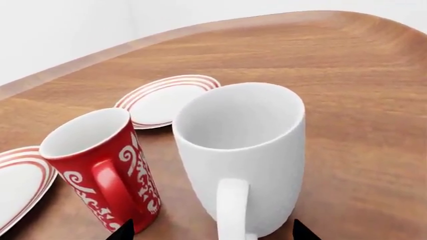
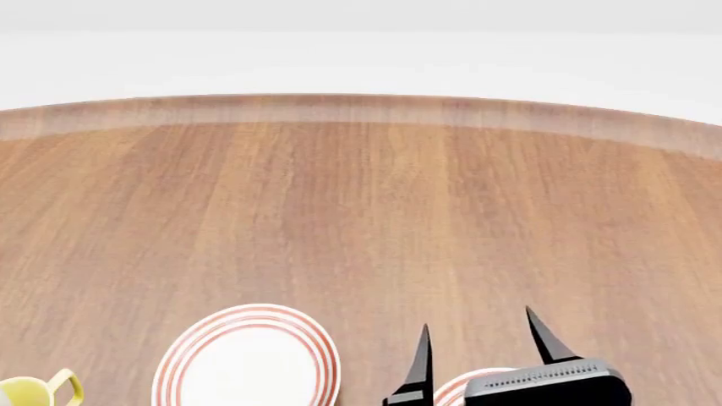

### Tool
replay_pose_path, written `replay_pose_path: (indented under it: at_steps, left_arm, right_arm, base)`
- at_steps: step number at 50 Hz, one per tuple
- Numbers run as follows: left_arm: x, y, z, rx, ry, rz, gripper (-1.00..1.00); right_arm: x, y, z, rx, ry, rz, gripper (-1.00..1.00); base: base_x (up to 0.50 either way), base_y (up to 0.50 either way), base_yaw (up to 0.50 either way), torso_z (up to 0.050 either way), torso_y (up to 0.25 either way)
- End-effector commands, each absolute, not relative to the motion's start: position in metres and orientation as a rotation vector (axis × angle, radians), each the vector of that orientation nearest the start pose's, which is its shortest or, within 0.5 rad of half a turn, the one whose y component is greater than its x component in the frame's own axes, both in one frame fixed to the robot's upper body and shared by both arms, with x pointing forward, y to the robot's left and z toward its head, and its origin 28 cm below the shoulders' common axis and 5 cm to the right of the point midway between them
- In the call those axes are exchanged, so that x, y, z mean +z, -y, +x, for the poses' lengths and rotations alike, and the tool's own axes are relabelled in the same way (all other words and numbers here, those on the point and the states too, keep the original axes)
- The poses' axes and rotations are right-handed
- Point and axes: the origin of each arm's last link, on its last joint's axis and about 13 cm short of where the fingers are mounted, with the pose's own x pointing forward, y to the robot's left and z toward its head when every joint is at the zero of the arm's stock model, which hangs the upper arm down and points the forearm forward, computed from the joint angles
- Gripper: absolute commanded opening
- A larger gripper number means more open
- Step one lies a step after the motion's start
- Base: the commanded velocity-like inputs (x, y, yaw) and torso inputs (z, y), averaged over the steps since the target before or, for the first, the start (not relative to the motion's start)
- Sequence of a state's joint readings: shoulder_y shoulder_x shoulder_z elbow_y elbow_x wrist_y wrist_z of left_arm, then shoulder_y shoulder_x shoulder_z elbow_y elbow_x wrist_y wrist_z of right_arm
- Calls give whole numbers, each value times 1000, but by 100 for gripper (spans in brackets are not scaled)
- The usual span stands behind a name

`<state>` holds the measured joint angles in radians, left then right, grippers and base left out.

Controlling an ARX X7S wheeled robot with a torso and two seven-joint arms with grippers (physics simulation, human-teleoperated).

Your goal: Put the white mug on the left plate.

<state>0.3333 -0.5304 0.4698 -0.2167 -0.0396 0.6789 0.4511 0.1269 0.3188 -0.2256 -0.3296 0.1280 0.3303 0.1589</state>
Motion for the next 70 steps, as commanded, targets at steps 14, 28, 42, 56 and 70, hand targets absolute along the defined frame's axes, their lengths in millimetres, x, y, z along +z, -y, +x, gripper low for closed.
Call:
replay_pose_path:
  at_steps: [14, 28, 42, 56, 70]
  left_arm:
    - [-47, -256, 86, -1053, -73, 263, 100]
    - [-43, -256, 87, -1055, -67, 241, -100]
    - [-40, -258, 83, -1048, -59, 237, -100]
    - [-33, -260, 63, -1048, -42, 237, -100]
    - [-45, -266, 41, -1013, -46, 240, -100]
  right_arm:
    - [84, 117, 228, 88, 86, -204, 100]
    - [84, 117, 227, 85, 89, -205, 100]
    - [84, 116, 228, 88, 89, -204, 100]
    - [85, 115, 229, 88, 90, -203, 100]
    - [82, 115, 231, 84, 86, -202, 100]
  base:
    - [0, 0, 0, 0, 0]
    - [0, 0, 0, 0, 0]
    - [0, 0, 0, 0, 0]
    - [0, 0, 0, 0, 0]
    - [0, 0, 0, 0, 0]
